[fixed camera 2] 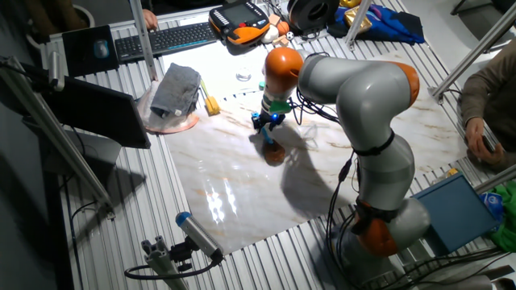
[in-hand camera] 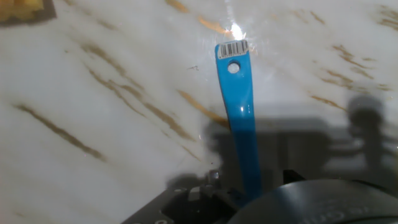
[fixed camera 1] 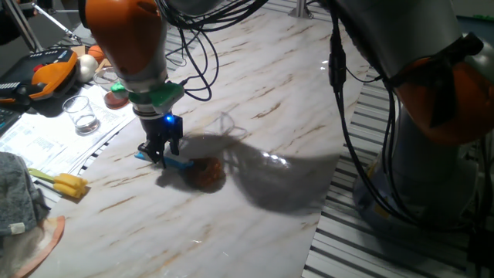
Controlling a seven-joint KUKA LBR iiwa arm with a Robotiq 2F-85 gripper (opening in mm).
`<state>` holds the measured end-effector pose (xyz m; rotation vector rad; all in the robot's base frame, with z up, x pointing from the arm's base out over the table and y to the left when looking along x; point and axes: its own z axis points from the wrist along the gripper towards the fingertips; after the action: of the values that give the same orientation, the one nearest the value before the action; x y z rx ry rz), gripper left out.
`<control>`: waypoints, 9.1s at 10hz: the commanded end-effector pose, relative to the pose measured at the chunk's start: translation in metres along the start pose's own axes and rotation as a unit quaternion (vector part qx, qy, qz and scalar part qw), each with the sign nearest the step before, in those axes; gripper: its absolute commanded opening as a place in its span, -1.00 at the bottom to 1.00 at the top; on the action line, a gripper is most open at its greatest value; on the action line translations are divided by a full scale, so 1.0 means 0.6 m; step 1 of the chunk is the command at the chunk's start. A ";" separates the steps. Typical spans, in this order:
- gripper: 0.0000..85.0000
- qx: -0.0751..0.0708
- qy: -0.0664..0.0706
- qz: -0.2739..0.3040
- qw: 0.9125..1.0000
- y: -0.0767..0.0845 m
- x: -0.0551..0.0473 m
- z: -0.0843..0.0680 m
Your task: Scrub the table with a brush
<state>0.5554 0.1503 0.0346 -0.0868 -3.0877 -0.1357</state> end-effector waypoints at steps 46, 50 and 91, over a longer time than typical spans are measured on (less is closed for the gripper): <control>-1.00 0.021 -0.019 -0.071 0.997 -0.055 -0.044 -0.041; -1.00 0.010 -0.040 -0.061 0.997 -0.035 -0.096 -0.024; -1.00 0.038 -0.114 -0.184 0.975 -0.254 -0.145 -0.029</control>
<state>0.6337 -0.0077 0.0344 0.5100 -3.2931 -0.0202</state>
